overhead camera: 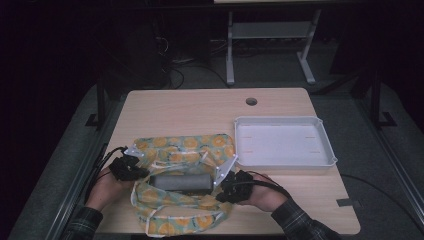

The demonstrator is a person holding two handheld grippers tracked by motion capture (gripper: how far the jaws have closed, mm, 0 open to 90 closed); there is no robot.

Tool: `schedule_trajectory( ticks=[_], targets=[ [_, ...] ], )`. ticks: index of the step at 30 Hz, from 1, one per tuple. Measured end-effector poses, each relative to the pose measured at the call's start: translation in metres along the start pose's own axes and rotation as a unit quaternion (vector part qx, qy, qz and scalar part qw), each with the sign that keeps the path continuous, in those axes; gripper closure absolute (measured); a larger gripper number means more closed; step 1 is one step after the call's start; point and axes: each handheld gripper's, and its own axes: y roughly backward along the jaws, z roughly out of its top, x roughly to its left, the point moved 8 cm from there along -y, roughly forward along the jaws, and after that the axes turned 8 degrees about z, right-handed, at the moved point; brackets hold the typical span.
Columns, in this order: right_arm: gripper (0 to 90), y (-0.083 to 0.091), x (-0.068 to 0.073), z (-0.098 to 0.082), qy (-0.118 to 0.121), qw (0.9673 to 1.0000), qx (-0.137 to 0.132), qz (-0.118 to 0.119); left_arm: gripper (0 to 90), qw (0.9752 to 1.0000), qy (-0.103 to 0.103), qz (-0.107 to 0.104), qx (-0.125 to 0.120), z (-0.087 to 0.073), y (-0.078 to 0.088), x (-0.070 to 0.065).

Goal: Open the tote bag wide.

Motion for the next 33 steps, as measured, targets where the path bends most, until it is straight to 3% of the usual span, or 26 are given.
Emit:
schedule_trajectory(
  ticks=[7,13,19,20,23,25,28,33],
  targets=[
    [89.5,-0.021,-0.003,-0.018,-0.005,0.9984,0.055,-0.009,85.8,1.0000,0.000,-0.001,0.000,0.000,0.000,0.000],
    [89.3,-0.025,-0.003,-0.019,-0.003,0.9981,0.061,-0.008,84.3,0.9998,0.012,-0.013,-0.006,0.000,0.001,0.000],
    [88.5,-0.026,-0.004,-0.019,-0.004,0.9982,0.059,-0.006,73.6,0.9979,0.039,-0.017,-0.049,0.008,0.019,0.007],
    [88.4,-0.026,-0.003,-0.019,-0.004,0.9982,0.059,-0.006,71.4,0.9967,0.050,-0.019,-0.060,0.011,0.024,0.007],
    [88.3,-0.026,-0.003,-0.019,-0.005,0.9982,0.059,-0.006,66.2,0.9949,0.057,-0.018,-0.081,0.014,0.039,0.008],
    [88.3,-0.026,-0.003,-0.019,-0.006,0.9983,0.058,-0.005,66.2,0.9935,0.059,-0.024,-0.094,0.017,0.048,0.004],
    [88.1,-0.026,-0.003,-0.019,-0.007,0.9983,0.058,-0.004,66.2,0.9914,0.046,-0.052,-0.111,0.018,0.063,-0.011],
    [88.1,-0.026,-0.003,-0.019,-0.008,0.9983,0.058,-0.003,64.8,0.9888,0.027,-0.093,-0.114,0.016,0.071,-0.044]
  ],
)
